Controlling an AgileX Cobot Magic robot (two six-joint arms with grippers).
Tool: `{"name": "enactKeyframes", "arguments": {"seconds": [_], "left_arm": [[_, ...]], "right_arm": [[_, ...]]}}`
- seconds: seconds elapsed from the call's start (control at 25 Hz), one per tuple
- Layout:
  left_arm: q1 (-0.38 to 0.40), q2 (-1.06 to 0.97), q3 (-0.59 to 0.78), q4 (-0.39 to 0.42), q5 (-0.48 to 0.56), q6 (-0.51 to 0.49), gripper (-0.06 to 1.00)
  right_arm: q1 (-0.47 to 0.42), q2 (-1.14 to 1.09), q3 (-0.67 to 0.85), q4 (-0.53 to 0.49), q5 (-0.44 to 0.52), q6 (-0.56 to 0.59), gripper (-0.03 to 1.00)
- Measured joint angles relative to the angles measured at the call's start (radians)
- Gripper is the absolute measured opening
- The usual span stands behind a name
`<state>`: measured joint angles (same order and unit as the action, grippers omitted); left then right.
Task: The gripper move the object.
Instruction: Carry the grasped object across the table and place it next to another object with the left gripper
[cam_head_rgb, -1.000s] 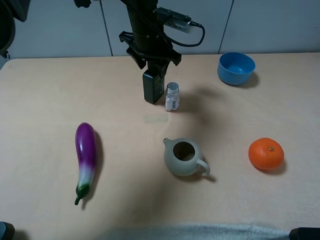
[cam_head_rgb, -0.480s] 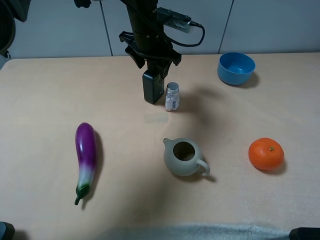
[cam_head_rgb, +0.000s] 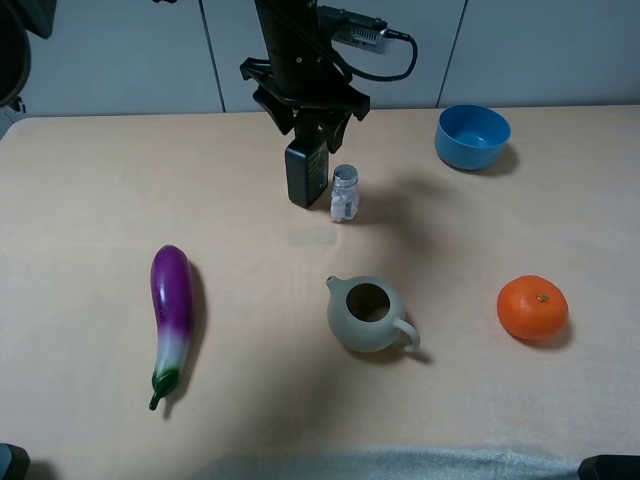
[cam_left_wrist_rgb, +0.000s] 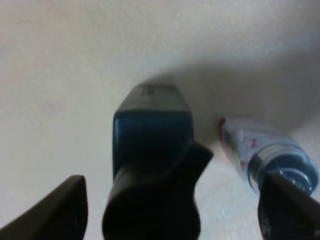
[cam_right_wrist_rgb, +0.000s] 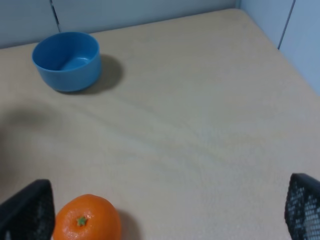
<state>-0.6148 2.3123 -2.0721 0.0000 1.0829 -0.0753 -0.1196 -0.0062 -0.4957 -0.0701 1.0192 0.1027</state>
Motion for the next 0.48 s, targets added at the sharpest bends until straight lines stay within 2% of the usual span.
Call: {"name": "enactKeyframes", "arguments": {"seconds": [0.2, 0.48], "left_arm": [[0.0, -0.008, -0.045, 0.0, 0.069, 0.0, 0.69], [0.0, -0.079, -0.049, 0.008, 0.077, 0.0, 0.7]], "right_arm": [[0.0, 0.0, 0.0, 0.0, 0.0, 0.0, 0.69], [0.0, 0.0, 0.0, 0.0, 0.0, 0.0, 0.69]]}}
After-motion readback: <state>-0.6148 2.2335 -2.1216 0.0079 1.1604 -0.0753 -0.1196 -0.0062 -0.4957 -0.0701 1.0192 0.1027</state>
